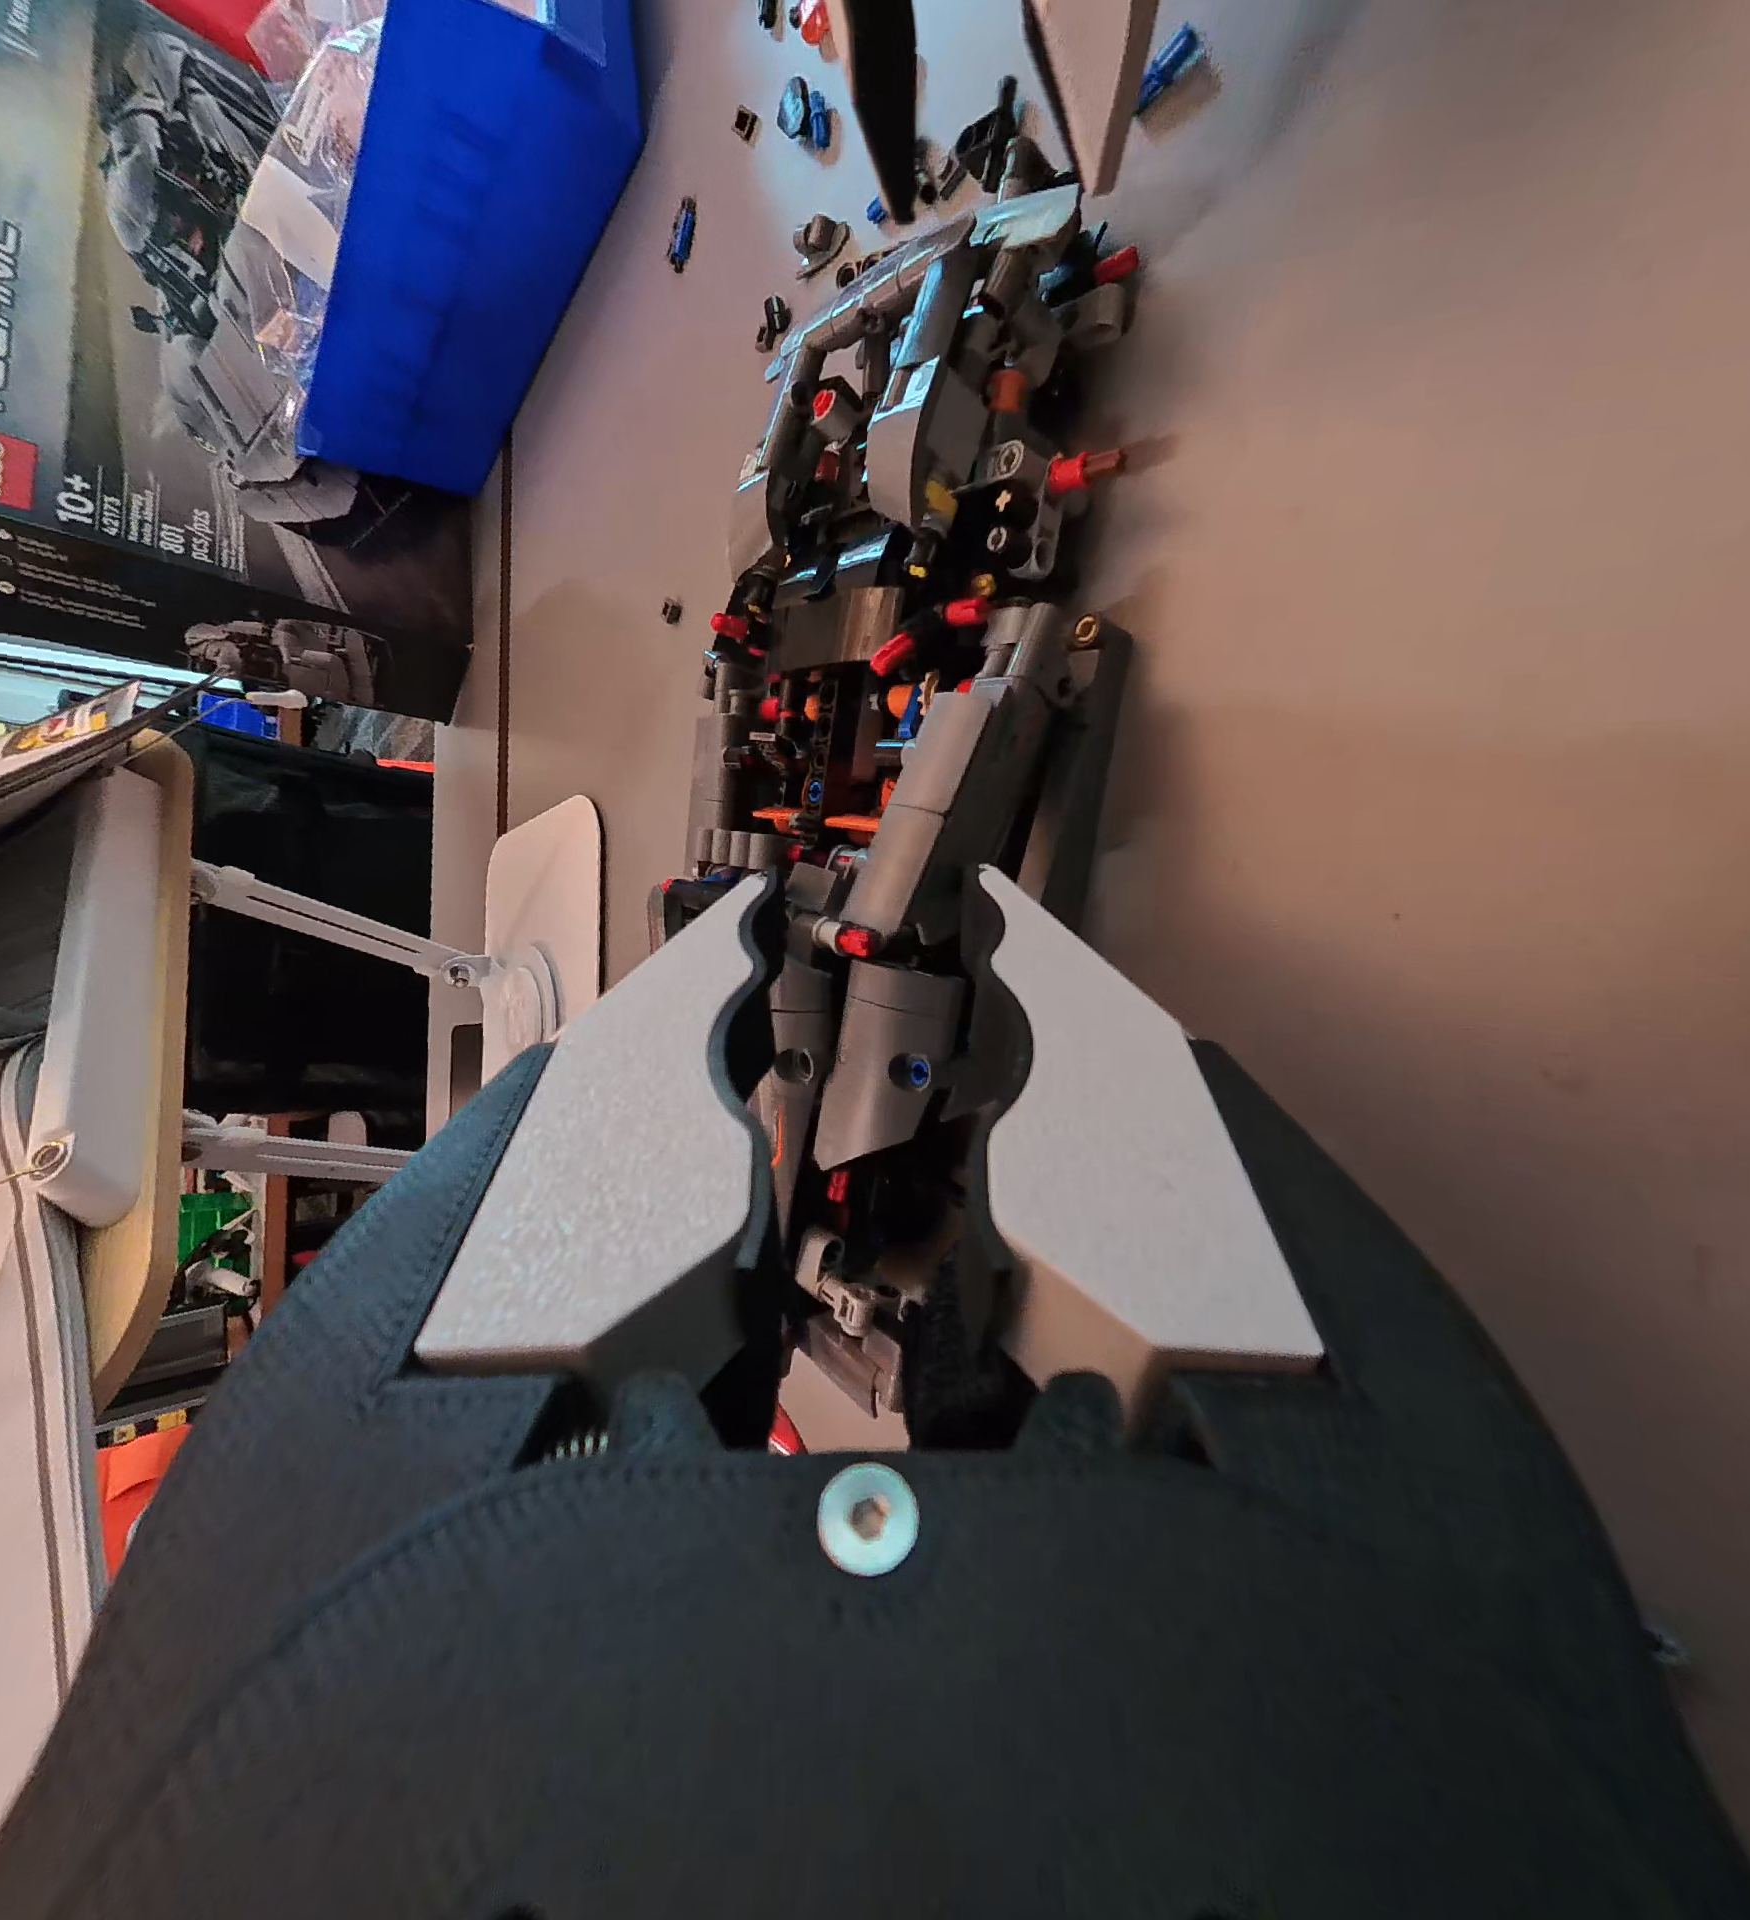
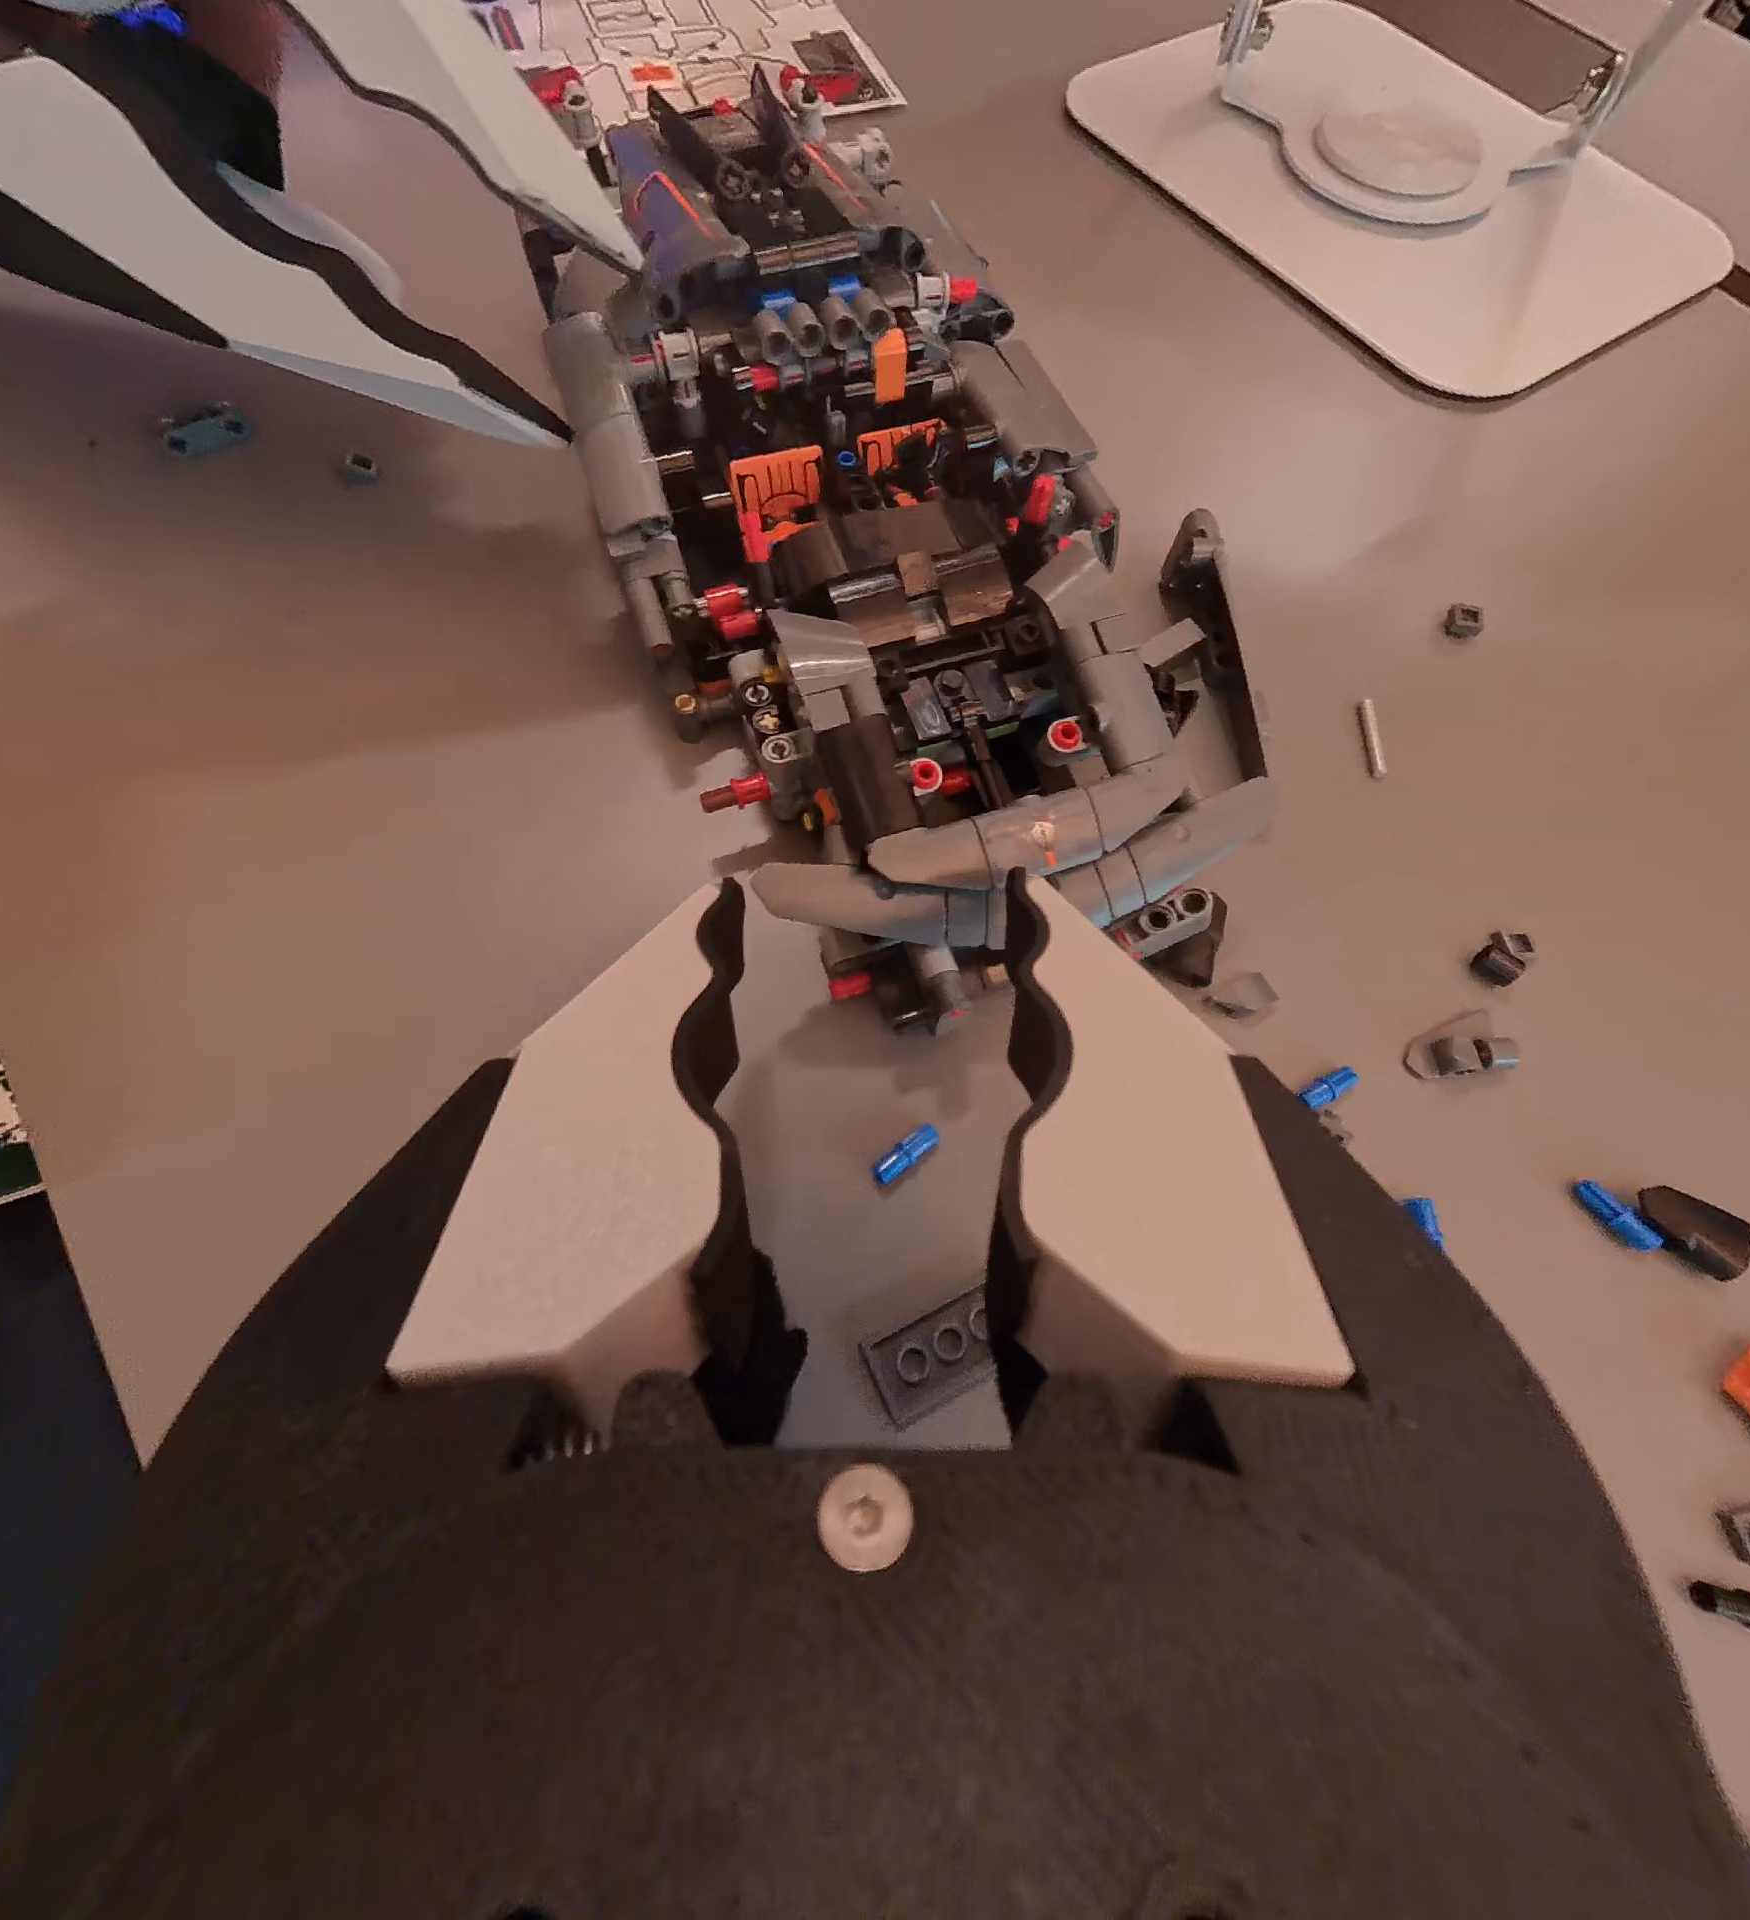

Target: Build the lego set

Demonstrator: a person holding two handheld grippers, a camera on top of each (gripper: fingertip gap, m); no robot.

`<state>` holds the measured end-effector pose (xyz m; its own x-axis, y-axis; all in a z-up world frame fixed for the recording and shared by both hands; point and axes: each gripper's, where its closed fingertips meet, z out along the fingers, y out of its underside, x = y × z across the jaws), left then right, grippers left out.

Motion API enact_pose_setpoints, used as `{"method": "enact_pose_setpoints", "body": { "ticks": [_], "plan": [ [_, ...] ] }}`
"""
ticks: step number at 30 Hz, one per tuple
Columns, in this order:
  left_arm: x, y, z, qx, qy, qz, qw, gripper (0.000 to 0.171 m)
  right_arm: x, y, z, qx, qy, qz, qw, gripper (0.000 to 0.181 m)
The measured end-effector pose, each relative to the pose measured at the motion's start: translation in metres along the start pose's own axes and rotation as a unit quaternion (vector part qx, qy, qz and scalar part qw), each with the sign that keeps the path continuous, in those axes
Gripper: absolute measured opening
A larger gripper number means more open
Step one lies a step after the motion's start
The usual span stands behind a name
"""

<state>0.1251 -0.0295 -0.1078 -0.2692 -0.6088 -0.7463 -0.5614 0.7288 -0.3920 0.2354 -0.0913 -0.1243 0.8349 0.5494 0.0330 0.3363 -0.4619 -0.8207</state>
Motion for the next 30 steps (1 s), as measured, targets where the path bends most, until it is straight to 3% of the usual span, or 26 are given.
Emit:
{"method": "enact_pose_setpoints", "body": {
  "ticks": [15, 18, 21, 23, 25, 30],
  "plan": [
    [-0.009, -0.002, -0.002, 0.006, -0.031, -0.001, 0.999, 0.029, 0.005, 0.003, 0.004, 0.005, -0.013, 0.023, 1.000, 0.048],
    [-0.010, 0.005, -0.009, -0.007, -0.024, -0.034, 0.999, 0.028, 0.004, 0.005, 0.004, 0.003, -0.014, 0.023, 1.000, 0.047],
    [-0.006, 0.010, -0.017, -0.025, -0.005, -0.127, 0.992, 0.027, 0.006, 0.006, 0.003, 0.007, -0.012, 0.025, 1.000, 0.048],
    [0.006, 0.001, -0.021, -0.011, 0.026, -0.217, 0.976, 0.032, 0.009, 0.006, 0.002, 0.009, -0.009, 0.029, 0.999, 0.051],
    [0.019, -0.009, -0.023, -0.002, 0.055, -0.320, 0.946, 0.032, 0.010, 0.004, 0.002, 0.017, -0.010, 0.032, 0.999, 0.052],
    [0.027, -0.026, -0.020, 0.077, 0.084, -0.543, 0.832, 0.044, 0.009, 0.003, 0.003, 0.021, -0.010, 0.024, 0.999, 0.052]
  ]
}}
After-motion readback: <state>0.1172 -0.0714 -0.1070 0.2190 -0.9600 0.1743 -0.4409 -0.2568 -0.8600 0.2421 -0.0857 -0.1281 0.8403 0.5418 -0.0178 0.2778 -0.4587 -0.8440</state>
